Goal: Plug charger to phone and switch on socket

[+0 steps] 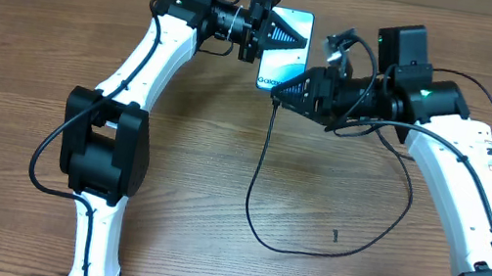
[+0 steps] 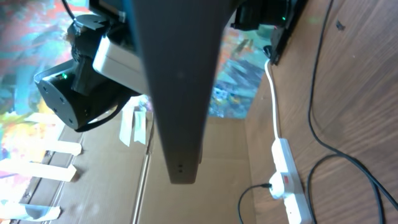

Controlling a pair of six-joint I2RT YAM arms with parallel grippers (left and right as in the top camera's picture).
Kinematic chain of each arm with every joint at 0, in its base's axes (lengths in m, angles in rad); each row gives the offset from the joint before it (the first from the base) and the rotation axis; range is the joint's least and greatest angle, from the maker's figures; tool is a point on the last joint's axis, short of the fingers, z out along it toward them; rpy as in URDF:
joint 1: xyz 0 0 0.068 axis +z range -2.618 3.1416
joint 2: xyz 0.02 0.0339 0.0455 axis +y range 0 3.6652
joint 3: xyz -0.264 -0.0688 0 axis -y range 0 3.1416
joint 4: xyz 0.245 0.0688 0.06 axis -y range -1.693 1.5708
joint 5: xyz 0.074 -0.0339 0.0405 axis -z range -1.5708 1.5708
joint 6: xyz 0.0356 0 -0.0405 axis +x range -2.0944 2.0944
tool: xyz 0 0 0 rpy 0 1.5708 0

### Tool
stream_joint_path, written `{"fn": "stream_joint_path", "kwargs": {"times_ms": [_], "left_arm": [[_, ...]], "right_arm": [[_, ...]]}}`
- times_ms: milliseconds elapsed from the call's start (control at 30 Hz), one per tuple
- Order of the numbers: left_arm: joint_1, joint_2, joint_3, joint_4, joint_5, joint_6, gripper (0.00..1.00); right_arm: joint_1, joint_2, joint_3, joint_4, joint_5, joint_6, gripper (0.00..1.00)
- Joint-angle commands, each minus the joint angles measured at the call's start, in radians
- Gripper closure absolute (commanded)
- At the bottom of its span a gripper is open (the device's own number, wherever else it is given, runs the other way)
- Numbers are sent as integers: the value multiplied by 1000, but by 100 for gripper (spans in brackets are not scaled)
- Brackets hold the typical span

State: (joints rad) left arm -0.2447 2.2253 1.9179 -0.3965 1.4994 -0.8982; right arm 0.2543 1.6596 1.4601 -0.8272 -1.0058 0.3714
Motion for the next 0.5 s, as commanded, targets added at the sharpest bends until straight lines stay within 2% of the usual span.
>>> {"fn": "stream_joint_path", "kwargs": {"times_ms": [0,67,267,467], "left_arm": [[-4,-34,14,6,19,-23,96],[-4,-34,14,6,20,-23,96],[-4,-34,14,6,19,-23,96],[-3,-34,14,63,-7,-90,96]], "right_arm": [[19,-13,16,11,11,26,69],[21,-13,16,11,11,26,74],[21,-13,12,11,11,30,73],[21,-13,6,30,10,53,61]]}}
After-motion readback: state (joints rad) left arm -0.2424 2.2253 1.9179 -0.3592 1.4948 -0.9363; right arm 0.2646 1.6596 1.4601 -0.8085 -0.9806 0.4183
